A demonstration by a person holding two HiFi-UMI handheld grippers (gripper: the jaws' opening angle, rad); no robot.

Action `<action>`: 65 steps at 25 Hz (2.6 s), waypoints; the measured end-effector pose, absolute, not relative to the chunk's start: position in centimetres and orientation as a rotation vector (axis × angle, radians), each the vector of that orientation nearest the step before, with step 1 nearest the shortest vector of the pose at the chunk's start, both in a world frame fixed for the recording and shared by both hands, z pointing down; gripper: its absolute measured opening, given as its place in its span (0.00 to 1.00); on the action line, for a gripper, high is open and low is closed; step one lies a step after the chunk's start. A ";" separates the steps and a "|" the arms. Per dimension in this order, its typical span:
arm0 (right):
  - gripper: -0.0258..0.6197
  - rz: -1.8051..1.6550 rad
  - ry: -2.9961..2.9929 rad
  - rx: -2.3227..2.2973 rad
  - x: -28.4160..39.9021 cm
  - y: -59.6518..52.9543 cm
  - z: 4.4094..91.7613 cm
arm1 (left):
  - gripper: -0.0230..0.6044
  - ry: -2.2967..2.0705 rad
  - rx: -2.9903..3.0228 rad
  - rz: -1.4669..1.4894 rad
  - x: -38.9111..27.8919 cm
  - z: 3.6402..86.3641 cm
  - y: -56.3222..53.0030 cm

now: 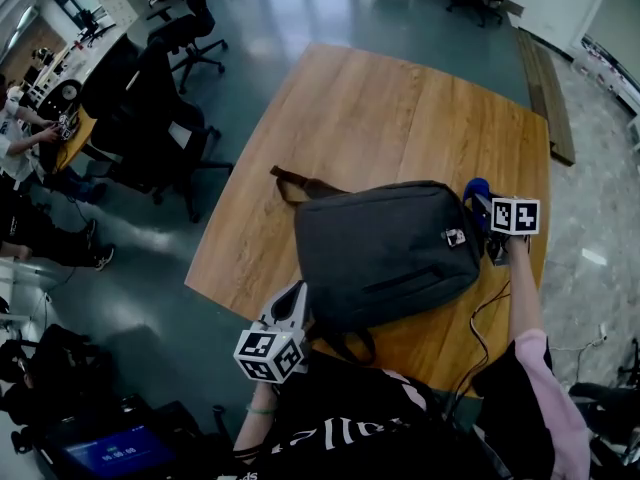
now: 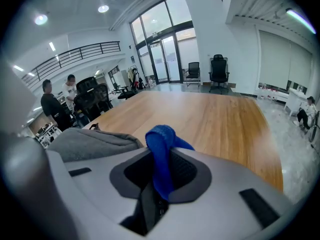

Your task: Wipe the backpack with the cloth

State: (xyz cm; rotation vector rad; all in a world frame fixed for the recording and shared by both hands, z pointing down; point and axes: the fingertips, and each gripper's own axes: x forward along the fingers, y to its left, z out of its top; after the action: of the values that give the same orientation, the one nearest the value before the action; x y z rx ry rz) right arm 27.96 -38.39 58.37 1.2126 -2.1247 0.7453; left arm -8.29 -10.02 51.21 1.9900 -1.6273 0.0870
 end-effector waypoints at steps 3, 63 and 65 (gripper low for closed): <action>0.14 0.721 -2.145 1.154 26.1 -39.0 57.9 | 0.03 -1.635 1.980 0.077 -9.0 51.3 -10.3; 0.14 0.321 -2.251 0.054 -20.9 -26.5 55.7 | 0.03 -1.917 1.702 -0.111 -24.3 53.4 -3.9; 0.14 0.332 -2.253 0.055 -21.3 -26.0 55.5 | 0.03 -1.914 1.707 -0.114 -24.3 53.3 -3.9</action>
State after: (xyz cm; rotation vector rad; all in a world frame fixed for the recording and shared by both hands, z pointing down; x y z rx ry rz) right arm -21.33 -25.97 55.50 0.0553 -2.2529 0.3316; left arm -24.25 -3.89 53.33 1.7068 -1.9137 -0.1140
